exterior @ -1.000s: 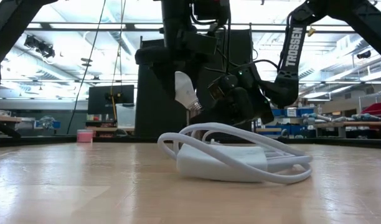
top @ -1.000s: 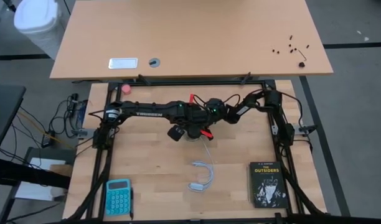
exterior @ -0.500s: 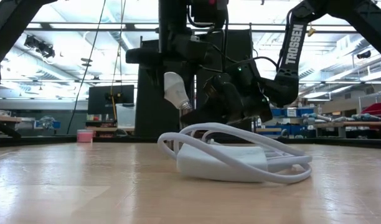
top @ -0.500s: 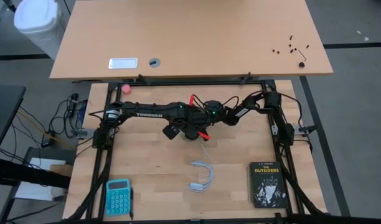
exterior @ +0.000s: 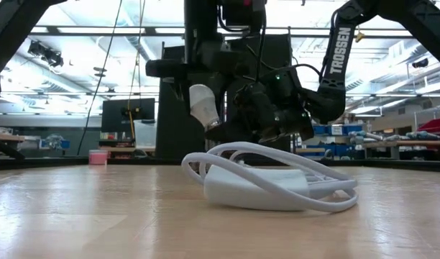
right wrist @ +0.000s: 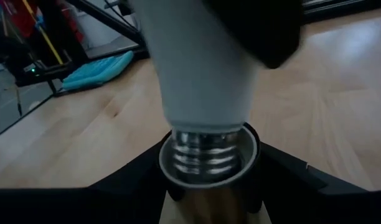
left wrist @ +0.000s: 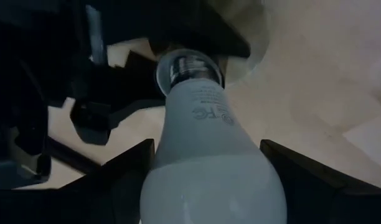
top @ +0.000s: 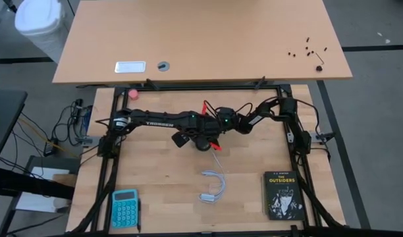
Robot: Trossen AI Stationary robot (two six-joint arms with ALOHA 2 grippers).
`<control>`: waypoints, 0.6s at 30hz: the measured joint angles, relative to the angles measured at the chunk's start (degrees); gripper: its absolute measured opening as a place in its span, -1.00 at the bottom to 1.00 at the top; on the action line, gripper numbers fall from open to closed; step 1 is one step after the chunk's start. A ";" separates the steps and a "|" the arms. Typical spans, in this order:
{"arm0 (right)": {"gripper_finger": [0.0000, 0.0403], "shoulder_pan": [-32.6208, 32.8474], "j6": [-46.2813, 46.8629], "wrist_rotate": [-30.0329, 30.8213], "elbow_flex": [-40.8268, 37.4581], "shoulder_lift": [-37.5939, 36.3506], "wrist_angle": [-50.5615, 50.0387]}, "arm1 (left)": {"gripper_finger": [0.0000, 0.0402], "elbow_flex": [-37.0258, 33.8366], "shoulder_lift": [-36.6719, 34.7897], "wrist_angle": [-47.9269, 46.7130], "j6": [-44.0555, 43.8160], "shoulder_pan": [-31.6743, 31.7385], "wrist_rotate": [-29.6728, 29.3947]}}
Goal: Screw lightbulb
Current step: Insert the white lightbulb into the silver lamp
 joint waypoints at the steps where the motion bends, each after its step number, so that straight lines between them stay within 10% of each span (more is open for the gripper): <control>1: 0.13 0.03 -0.09 0.02 0.01 0.00 -0.02 | 0.45 0.02 0.65 -0.09 0.18 -0.14 -0.81; 18: 0.13 0.10 1.01 0.19 0.04 -0.09 -1.18 | 0.45 0.04 2.49 0.27 3.23 -2.12 -8.97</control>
